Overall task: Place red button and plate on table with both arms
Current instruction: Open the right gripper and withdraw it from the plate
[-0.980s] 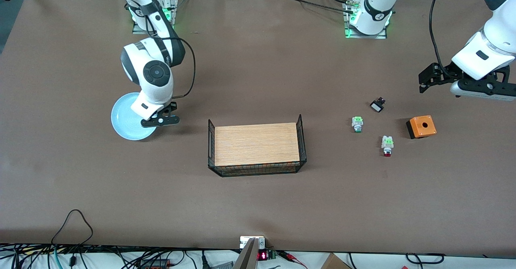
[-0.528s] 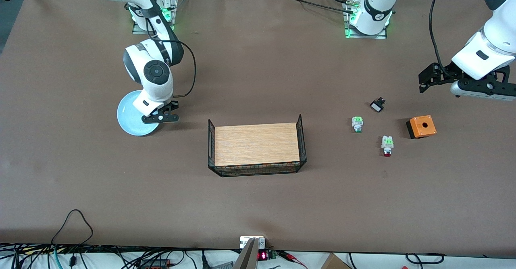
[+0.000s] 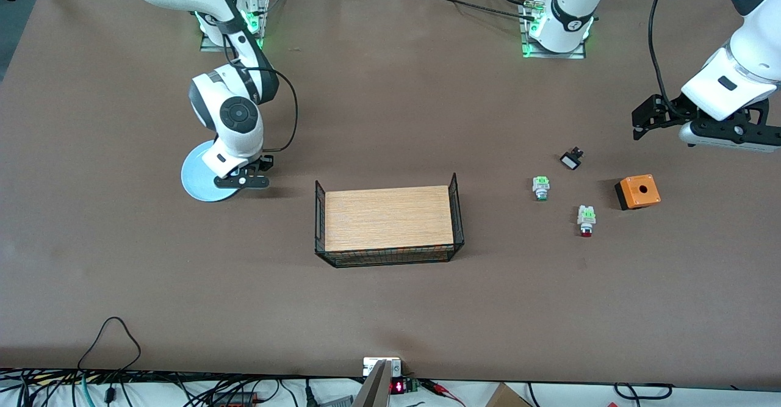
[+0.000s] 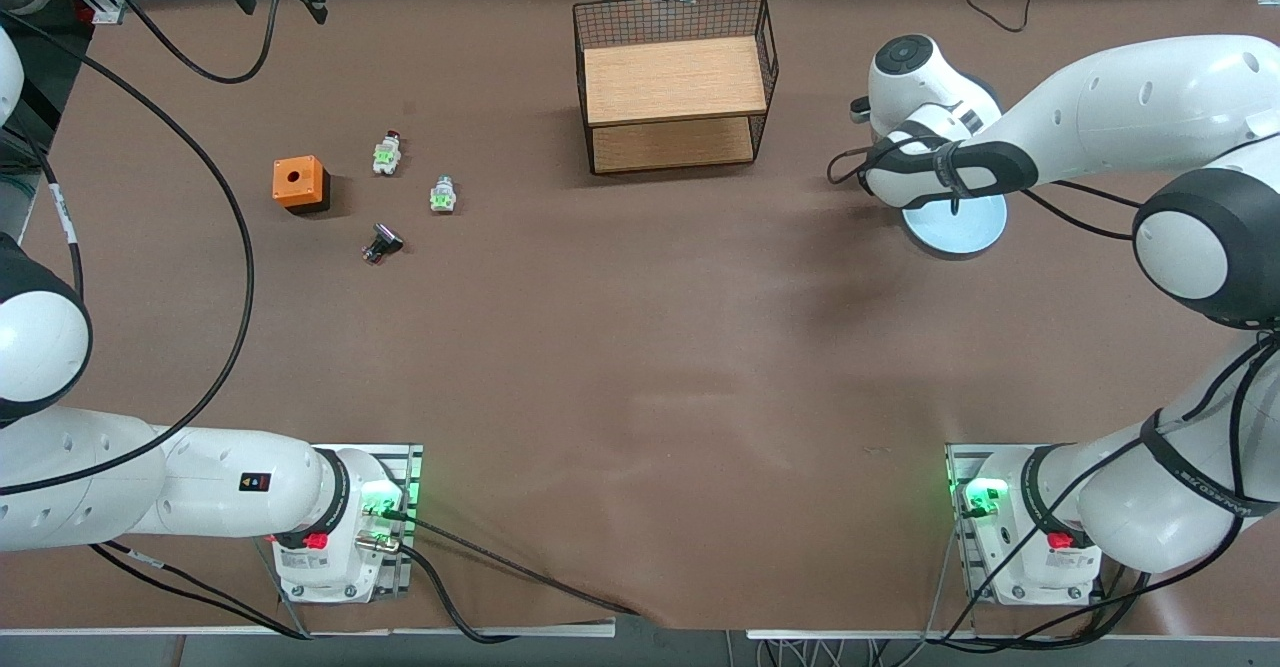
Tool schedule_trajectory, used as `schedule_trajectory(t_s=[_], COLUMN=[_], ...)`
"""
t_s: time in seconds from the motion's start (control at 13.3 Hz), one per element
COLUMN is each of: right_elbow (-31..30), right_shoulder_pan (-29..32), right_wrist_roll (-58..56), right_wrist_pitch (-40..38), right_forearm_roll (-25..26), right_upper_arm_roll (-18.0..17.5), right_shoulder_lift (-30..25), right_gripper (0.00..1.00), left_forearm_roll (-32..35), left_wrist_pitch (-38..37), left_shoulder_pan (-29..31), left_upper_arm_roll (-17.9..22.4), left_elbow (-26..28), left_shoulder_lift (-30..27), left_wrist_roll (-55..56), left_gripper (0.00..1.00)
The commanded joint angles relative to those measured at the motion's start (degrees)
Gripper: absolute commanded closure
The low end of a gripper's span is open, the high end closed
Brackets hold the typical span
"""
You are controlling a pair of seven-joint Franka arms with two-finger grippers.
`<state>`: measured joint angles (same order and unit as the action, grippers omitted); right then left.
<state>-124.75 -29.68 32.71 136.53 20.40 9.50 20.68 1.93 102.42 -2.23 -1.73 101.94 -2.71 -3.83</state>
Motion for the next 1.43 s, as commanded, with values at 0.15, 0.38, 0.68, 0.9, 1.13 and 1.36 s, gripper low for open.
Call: schedule_trajectory(t_s=[0.15, 0.38, 0.68, 0.9, 1.13, 1.36], right_elbow=[3.1, 9.9, 19.3, 20.5, 20.8, 21.5], right_shoulder_pan=[3.5, 6.8, 14.6, 16.9, 16.8, 16.7], right_wrist_roll=[-3.9, -18.0, -28.7, -36.4, -36.0, -33.5], right_wrist_pitch=[-6.3, -16.2, -30.7, -34.8, -35.0, -37.5], right_forearm_roll=[-1.7, -16.1, -25.7, -26.6, -25.9, -24.7], right_upper_arm_roll=[-0.5, -0.2, -0.1, -0.3, -0.3, -0.4], right_shoulder_lift=[-4.5, -5.5, -7.1, -13.3, -18.7, -22.3], right_gripper=[0.00, 0.00, 0.00, 0.00, 0.00, 0.00], left_forearm_roll=[-0.2, -0.2, -0.2, -0.3, -0.2, -0.2], left_wrist_pitch=[-1.4, -1.4, -1.4, -1.4, -1.4, -1.4], left_shoulder_pan=[-0.3, -0.3, -0.3, -0.2, -0.2, -0.2], left_upper_arm_roll=[0.1, 0.1, 0.1, 0.1, 0.1, 0.1], left_elbow=[-1.6, -1.6, -1.6, -1.6, -1.6, -1.6], left_shoulder_lift=[0.5, 0.5, 0.5, 0.5, 0.5, 0.5], left_wrist_roll=[-0.8, -0.7, -0.8, -0.8, -0.8, -0.8], left_gripper=[0.00, 0.00, 0.00, 0.00, 0.00, 0.00])
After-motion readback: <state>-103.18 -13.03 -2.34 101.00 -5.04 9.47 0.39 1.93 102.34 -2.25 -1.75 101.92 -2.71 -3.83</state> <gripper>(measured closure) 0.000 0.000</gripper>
